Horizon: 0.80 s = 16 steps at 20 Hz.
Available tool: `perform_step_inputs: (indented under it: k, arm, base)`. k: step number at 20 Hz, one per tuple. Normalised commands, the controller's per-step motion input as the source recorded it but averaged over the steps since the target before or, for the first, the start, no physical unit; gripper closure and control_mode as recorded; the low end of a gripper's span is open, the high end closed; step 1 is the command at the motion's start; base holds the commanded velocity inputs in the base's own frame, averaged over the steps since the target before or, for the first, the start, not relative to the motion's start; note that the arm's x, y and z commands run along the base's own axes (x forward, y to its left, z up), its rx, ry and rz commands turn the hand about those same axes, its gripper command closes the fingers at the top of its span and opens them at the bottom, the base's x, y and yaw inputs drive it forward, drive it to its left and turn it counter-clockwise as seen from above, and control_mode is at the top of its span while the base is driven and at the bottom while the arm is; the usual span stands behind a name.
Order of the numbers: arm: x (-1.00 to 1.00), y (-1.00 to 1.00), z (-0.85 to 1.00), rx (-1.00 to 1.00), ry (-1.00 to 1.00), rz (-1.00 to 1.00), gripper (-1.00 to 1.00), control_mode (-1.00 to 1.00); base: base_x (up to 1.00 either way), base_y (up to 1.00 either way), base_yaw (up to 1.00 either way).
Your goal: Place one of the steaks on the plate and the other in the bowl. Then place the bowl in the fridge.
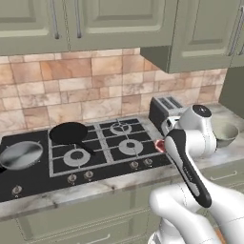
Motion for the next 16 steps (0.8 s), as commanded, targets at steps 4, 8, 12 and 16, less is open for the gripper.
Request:
perform_step_inputs:
  k: [4,8,12,16]
  arm:
    - [0.00,0.00,0.00,0.00,0.00,0.00,1.00,1.00]
    - [0.00,0.00,0.00,0.00,0.00,0.00,1.00,1.00]
    - [0.00,0.00,0.00,0.00,0.00,0.00,1.00,1.00]
    - [0.00,0.00,0.00,0.00,0.00,0.00,1.00,1.00]
  base:
    - [0.00,-0.61,0.00]
    - [0.03,-0.54,0.00]
    - [0.06,-0.49,0.00]
    - [0.11,-0.48,0.00]
